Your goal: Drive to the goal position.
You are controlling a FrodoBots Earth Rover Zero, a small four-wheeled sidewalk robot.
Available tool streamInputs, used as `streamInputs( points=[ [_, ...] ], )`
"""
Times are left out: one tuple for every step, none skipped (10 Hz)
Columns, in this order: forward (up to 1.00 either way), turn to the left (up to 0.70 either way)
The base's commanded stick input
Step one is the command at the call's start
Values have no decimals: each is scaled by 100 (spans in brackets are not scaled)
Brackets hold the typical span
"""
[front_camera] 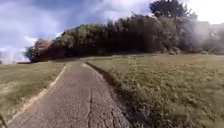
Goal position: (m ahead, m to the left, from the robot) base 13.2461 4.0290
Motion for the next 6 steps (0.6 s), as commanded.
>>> streamInputs(
  points=[
    [70, 0],
    [70, 0],
    [70, 0],
    [70, 0],
    [70, 0],
    [70, 0]
  ],
)
